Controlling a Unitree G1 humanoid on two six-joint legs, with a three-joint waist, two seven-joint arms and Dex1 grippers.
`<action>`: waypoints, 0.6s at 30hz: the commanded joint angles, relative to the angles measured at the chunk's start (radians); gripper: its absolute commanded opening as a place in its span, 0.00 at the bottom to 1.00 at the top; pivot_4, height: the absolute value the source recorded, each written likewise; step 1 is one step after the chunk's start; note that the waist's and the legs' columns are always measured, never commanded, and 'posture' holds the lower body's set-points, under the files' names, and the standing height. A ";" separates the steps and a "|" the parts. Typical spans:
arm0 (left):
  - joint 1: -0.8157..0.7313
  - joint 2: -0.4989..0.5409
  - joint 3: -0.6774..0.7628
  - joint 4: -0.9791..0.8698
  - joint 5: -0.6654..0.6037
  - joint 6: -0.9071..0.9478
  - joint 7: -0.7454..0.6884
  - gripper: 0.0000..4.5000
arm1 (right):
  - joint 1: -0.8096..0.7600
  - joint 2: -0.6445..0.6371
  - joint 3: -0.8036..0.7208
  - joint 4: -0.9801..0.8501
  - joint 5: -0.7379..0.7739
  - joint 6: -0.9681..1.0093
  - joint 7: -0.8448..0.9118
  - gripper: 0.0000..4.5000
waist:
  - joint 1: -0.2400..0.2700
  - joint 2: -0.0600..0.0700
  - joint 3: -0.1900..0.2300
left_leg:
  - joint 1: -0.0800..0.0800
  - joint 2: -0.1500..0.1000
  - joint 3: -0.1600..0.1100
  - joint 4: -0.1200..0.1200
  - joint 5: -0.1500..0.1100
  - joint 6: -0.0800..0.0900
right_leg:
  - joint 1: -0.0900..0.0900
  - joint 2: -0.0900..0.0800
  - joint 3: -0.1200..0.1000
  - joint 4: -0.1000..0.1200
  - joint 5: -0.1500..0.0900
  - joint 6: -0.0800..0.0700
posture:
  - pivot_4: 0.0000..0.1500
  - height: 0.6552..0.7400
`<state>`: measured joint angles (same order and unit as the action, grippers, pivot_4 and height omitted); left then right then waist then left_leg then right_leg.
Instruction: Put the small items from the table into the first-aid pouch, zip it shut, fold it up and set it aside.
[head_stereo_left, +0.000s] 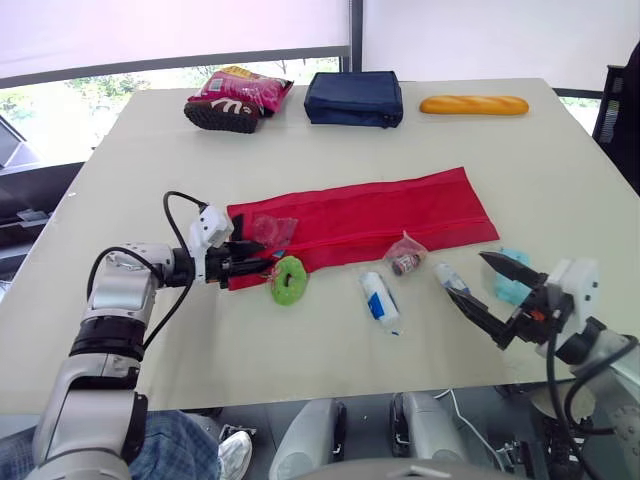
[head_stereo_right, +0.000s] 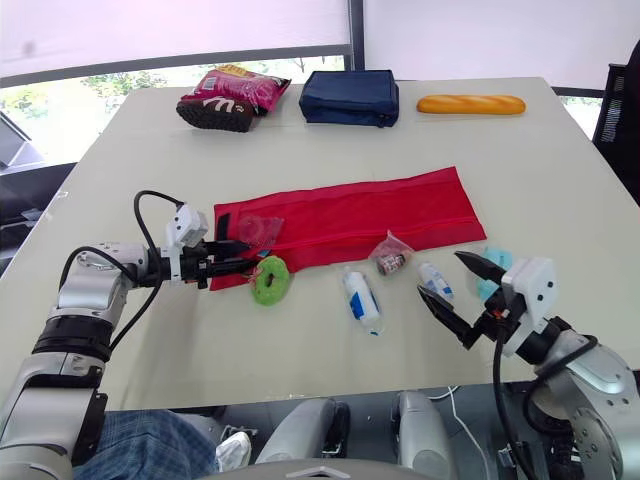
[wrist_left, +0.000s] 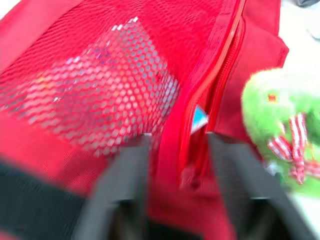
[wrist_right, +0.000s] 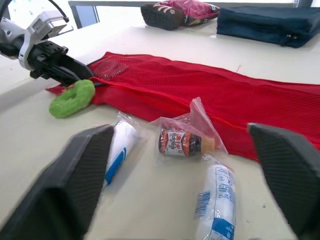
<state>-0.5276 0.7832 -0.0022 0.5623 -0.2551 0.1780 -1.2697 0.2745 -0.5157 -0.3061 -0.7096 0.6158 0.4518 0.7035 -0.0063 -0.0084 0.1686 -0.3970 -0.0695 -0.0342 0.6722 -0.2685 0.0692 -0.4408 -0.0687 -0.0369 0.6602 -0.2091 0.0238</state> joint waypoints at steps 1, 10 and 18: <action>-0.040 0.054 0.028 0.075 0.029 -0.054 -0.016 0.90 | 0.054 -0.031 -0.099 -0.048 0.060 -0.032 0.033 1.00 | 0.008 -0.001 0.000 | 0.000 0.000 0.000 0.000 0.000 0.000 | 0.000 0.000 0.000 0.000 0.000 0.000 | 1.00 0.99; -0.065 0.085 0.037 0.028 -0.039 -0.018 -0.191 0.99 | 0.113 -0.080 -0.201 -0.041 0.103 -0.070 0.073 1.00 | 0.022 -0.001 0.000 | -0.001 0.000 0.000 0.002 -0.003 0.005 | 0.002 -0.001 -0.001 -0.002 0.000 0.000 | 1.00 0.99; -0.144 -0.006 -0.041 -0.123 0.016 -0.018 -0.131 0.99 | 0.177 -0.073 -0.274 -0.078 0.136 -0.103 0.077 1.00 | 0.027 -0.002 0.000 | -0.001 0.001 0.000 0.003 -0.003 0.005 | 0.003 -0.001 -0.002 -0.002 0.000 0.000 | 1.00 0.99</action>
<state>-0.6453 0.8002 -0.0165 0.4890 -0.2561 0.1818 -1.4277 0.4443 -0.5886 -0.5405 -0.7444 0.7294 0.3771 0.7765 0.0206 -0.0104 0.1689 -0.3981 -0.0690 -0.0344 0.6756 -0.2715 0.0743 -0.4378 -0.0696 -0.0391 0.6582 -0.2092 0.0240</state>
